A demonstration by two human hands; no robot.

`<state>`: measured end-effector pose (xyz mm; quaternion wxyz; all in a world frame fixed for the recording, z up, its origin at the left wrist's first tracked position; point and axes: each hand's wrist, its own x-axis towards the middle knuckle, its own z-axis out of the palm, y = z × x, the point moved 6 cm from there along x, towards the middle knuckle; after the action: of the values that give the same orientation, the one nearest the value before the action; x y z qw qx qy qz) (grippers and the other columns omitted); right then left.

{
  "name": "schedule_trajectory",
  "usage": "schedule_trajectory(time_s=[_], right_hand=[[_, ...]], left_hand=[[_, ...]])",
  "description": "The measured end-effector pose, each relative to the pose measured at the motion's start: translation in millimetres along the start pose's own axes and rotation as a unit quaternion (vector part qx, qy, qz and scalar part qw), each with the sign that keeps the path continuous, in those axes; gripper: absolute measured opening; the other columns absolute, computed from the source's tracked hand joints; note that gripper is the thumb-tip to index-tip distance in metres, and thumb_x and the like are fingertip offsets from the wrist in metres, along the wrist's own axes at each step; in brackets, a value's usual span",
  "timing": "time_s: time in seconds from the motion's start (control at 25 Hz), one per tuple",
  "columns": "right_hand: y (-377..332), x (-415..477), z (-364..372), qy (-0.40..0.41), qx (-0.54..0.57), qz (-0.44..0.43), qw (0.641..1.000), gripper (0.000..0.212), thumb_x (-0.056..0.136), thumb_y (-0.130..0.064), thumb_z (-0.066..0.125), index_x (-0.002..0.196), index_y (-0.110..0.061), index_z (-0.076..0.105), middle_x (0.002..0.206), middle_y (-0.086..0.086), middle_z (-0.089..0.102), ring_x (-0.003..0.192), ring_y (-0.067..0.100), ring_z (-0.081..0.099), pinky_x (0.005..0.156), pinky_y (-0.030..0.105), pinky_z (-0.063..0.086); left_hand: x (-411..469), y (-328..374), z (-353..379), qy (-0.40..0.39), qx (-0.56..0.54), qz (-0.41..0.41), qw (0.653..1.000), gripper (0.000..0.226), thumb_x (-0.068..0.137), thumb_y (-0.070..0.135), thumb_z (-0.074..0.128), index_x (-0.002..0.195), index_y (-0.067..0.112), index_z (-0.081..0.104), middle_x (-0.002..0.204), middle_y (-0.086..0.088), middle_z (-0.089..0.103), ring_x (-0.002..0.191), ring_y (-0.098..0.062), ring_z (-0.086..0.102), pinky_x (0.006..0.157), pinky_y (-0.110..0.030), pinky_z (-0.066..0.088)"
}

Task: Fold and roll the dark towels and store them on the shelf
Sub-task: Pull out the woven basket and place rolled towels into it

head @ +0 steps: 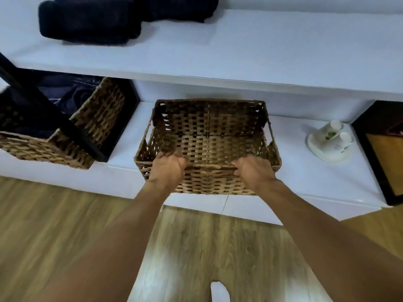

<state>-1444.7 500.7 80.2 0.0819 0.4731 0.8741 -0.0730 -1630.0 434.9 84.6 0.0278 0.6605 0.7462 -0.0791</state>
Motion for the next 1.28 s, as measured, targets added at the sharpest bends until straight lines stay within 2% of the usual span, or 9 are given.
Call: schedule_trajectory(time_s=[0.24,0.32,0.4,0.48,0.64,0.8,0.96,1.16,1.28], right_hand=[[-83,-86,-94,0.002,0.011,-0.107,0.994,0.01,0.093,-0.022,0.057,0.101,-0.024,0.062,0.093,0.002,0.064,0.094,0.026,0.062,0.075,0.036,0.045],[-110,-119,-130,-0.018,0.011,-0.147,0.989,0.007,0.093,-0.029,0.059,0.099,-0.026,0.059,0.097,0.002,0.062,0.098,0.026,0.06,0.077,0.038,0.046],[-136,-157,-177,-0.021,0.006,-0.188,0.982,0.021,0.092,-0.033,0.061,0.11,-0.023,0.06,0.109,0.001,0.064,0.104,0.024,0.058,0.081,0.038,0.047],[-151,-189,-226,-0.004,0.022,-0.222,0.975,0.026,0.09,-0.034,0.063,0.113,-0.021,0.062,0.114,-0.001,0.063,0.104,0.02,0.056,0.084,0.037,0.046],[-152,-244,-307,0.031,0.045,-0.226,0.973,0.025,0.089,-0.031,0.066,0.111,-0.021,0.064,0.099,-0.005,0.057,0.092,0.014,0.051,0.077,0.031,0.041],[-99,-275,-362,0.093,0.052,-0.169,0.98,0.024,0.088,-0.03,0.066,0.11,-0.022,0.064,0.097,-0.007,0.055,0.093,0.015,0.051,0.076,0.03,0.038],[-18,-257,-370,0.139,0.028,-0.074,0.987,0.044,0.09,-0.035,0.065,0.132,-0.028,0.054,0.129,-0.004,0.056,0.124,0.021,0.048,0.09,0.035,0.041],[99,-202,-355,0.137,0.019,0.022,0.99,0.003,0.09,-0.032,0.063,0.089,-0.031,0.061,0.1,-0.007,0.063,0.098,0.02,0.058,0.08,0.037,0.049],[152,-169,-357,0.145,0.035,0.049,0.988,0.005,0.092,-0.029,0.06,0.092,-0.032,0.063,0.099,-0.008,0.065,0.099,0.018,0.058,0.091,0.038,0.043]], left_hand=[[-113,-64,-83,-0.051,-0.08,-0.043,0.995,0.031,0.088,0.03,0.063,0.119,0.03,0.062,0.114,-0.003,0.064,0.108,-0.026,0.058,0.092,-0.035,0.044],[-154,-78,-124,-0.069,-0.098,-0.03,0.992,0.023,0.084,0.028,0.07,0.107,0.029,0.067,0.106,0.0,0.066,0.099,-0.021,0.061,0.088,-0.034,0.049],[-197,-90,-176,-0.062,-0.109,-0.011,0.992,0.012,0.082,0.023,0.074,0.092,0.029,0.068,0.095,0.004,0.067,0.092,-0.017,0.063,0.083,-0.03,0.049],[-231,-95,-232,-0.043,-0.136,0.001,0.99,0.02,0.079,0.019,0.077,0.075,0.032,0.063,0.084,0.008,0.066,0.083,-0.014,0.062,0.076,-0.029,0.048],[-277,-87,-325,0.007,-0.168,0.031,0.985,0.023,0.076,0.017,0.079,0.076,0.037,0.068,0.082,0.012,0.069,0.082,-0.007,0.062,0.078,-0.03,0.047],[-275,-39,-398,0.086,-0.152,0.087,0.981,0.017,0.079,0.017,0.077,0.082,0.032,0.069,0.081,0.012,0.065,0.08,-0.006,0.06,0.07,-0.027,0.046],[-217,21,-407,0.142,-0.11,0.129,0.975,0.018,0.082,0.023,0.072,0.074,0.036,0.061,0.082,0.015,0.062,0.085,-0.011,0.059,0.08,-0.037,0.05],[-102,106,-389,0.19,-0.096,0.149,0.966,0.009,0.091,0.026,0.06,0.098,0.029,0.064,0.099,0.008,0.065,0.1,-0.015,0.059,0.083,-0.034,0.047],[-35,139,-384,0.188,-0.096,0.144,0.967,0.013,0.094,0.025,0.054,0.104,0.029,0.061,0.103,0.003,0.067,0.1,-0.019,0.059,0.086,-0.035,0.045]])
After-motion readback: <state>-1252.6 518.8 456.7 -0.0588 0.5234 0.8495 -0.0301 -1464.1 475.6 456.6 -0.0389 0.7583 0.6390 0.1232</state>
